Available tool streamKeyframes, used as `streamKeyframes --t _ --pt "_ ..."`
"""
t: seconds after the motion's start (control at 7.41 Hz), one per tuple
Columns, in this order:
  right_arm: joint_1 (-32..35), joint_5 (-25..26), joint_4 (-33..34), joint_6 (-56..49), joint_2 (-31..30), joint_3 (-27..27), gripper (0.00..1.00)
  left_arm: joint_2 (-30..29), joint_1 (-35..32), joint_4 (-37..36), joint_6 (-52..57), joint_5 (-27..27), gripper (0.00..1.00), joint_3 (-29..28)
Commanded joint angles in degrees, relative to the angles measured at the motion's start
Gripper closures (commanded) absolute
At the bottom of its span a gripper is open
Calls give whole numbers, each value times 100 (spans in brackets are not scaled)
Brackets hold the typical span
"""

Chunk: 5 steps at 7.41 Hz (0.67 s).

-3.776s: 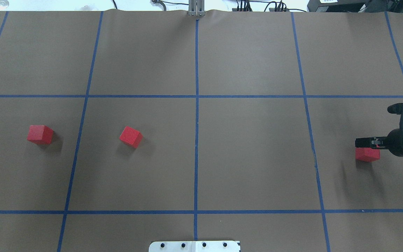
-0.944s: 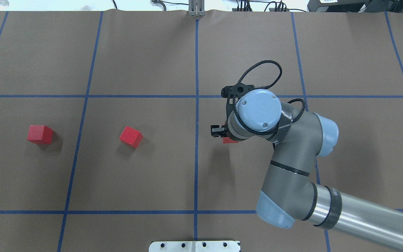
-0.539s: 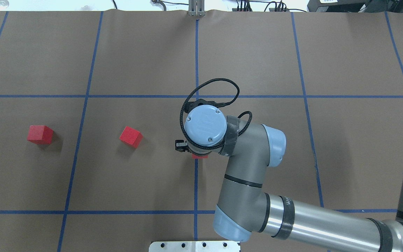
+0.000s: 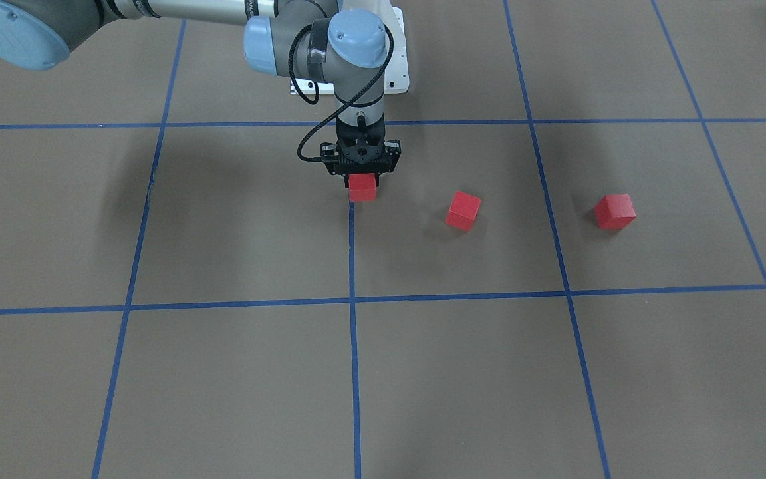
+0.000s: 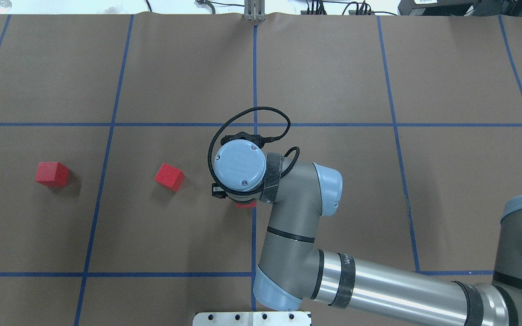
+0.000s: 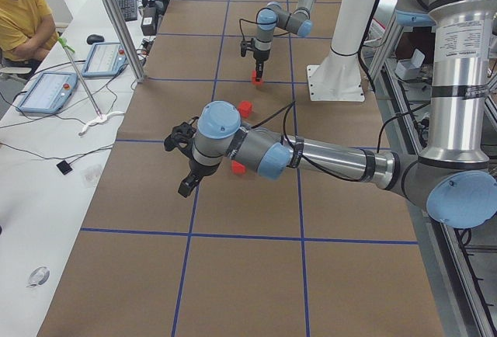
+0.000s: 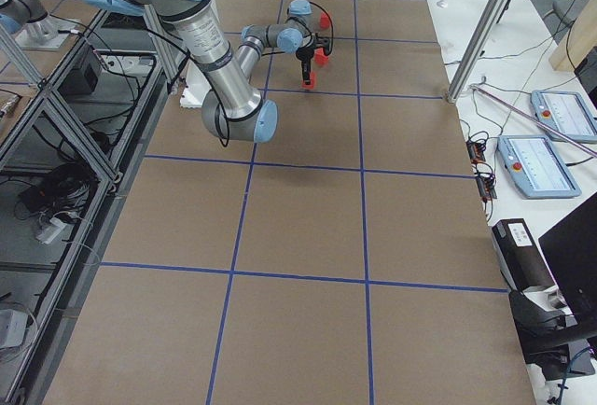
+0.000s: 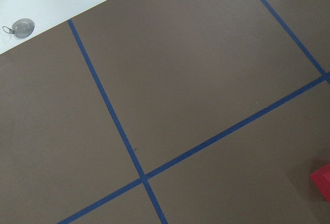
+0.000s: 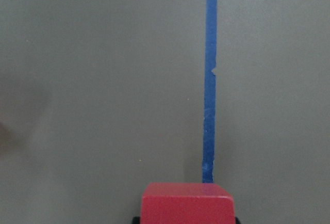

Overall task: Form red blocks into L shape at center
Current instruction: 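Carry the held red cube with the right gripper toward the table center, then lower the red cube onto the center grid line and open the right gripper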

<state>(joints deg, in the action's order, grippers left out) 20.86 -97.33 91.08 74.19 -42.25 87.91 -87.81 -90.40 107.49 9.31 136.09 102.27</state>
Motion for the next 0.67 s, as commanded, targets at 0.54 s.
streamKeyframes --t 0.54 --pt "-108 452 -477 262 -266 15 98 0 -4 9 0 -3 0 -5"
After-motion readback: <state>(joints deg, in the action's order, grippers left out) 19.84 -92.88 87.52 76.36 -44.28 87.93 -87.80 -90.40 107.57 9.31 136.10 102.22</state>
